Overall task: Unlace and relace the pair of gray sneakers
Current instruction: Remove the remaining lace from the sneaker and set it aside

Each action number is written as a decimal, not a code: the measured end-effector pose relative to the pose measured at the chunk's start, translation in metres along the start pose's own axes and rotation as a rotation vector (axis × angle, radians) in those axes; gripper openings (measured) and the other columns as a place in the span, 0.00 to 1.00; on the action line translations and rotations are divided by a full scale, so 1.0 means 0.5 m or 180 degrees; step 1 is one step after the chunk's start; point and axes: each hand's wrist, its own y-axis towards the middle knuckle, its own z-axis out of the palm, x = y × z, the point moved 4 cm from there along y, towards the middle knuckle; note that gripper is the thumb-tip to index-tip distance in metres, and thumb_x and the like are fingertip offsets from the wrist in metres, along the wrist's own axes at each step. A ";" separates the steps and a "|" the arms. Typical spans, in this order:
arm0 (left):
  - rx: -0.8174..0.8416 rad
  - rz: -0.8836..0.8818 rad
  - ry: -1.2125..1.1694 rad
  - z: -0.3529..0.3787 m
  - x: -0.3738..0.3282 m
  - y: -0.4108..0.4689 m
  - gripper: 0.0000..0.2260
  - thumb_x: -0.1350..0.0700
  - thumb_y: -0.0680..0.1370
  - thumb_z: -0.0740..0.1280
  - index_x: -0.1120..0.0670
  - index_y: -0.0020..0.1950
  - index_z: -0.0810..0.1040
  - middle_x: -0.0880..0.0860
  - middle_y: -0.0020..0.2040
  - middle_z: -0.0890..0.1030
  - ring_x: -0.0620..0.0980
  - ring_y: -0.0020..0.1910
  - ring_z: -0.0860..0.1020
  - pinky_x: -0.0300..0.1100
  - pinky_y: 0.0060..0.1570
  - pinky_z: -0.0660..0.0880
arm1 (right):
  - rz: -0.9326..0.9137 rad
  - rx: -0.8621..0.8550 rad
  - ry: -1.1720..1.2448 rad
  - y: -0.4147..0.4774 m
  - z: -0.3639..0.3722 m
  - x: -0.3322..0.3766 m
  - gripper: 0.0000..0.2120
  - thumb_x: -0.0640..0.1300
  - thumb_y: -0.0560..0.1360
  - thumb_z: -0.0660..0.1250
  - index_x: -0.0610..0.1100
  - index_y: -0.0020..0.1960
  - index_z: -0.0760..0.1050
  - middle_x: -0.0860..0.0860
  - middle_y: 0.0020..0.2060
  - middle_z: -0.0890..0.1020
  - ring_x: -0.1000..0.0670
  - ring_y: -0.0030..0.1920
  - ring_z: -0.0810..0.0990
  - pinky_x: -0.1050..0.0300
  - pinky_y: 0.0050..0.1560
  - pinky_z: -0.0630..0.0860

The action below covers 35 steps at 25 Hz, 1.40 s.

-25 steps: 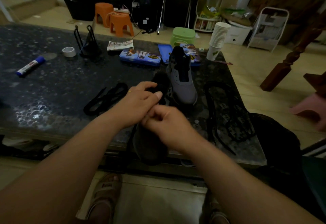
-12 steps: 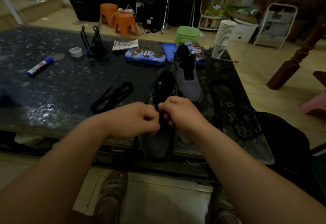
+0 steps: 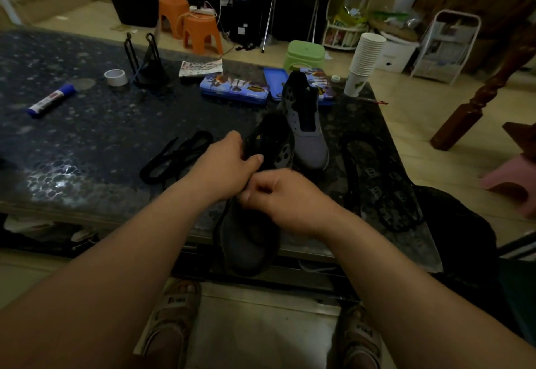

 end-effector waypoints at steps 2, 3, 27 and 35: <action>0.0032 0.0054 -0.0018 0.002 -0.002 0.000 0.16 0.44 0.80 0.70 0.53 0.46 0.68 0.52 0.42 0.77 0.50 0.39 0.75 0.45 0.32 0.64 | -0.0181 0.0620 -0.0547 -0.015 0.038 0.022 0.12 0.50 0.80 0.70 0.46 0.40 0.80 0.51 0.34 0.80 0.53 0.35 0.78 0.51 0.39 0.76; 0.0063 0.0087 -0.0011 0.002 -0.004 -0.001 0.16 0.44 0.80 0.70 0.53 0.45 0.68 0.52 0.41 0.77 0.50 0.38 0.75 0.45 0.32 0.64 | -0.0198 0.0625 -0.0797 -0.016 0.046 0.025 0.15 0.51 0.81 0.69 0.46 0.38 0.79 0.49 0.33 0.80 0.52 0.34 0.78 0.50 0.39 0.76; 0.0369 -0.0592 -0.0887 -0.007 0.079 -0.005 0.09 0.54 0.75 0.73 0.56 0.37 0.78 0.57 0.34 0.83 0.54 0.36 0.81 0.51 0.43 0.81 | -0.0124 -0.1044 -0.1172 0.118 -0.036 0.014 0.02 0.46 0.78 0.68 0.51 0.48 0.79 0.55 0.40 0.81 0.52 0.41 0.80 0.54 0.38 0.77; 0.0388 -0.0498 -0.1182 0.005 0.071 -0.019 0.09 0.57 0.77 0.70 0.56 0.37 0.77 0.58 0.33 0.82 0.59 0.38 0.85 0.60 0.47 0.83 | 0.0067 -0.0600 -0.0503 0.096 -0.039 -0.005 0.12 0.55 0.80 0.68 0.47 0.45 0.77 0.53 0.32 0.81 0.55 0.33 0.78 0.57 0.35 0.71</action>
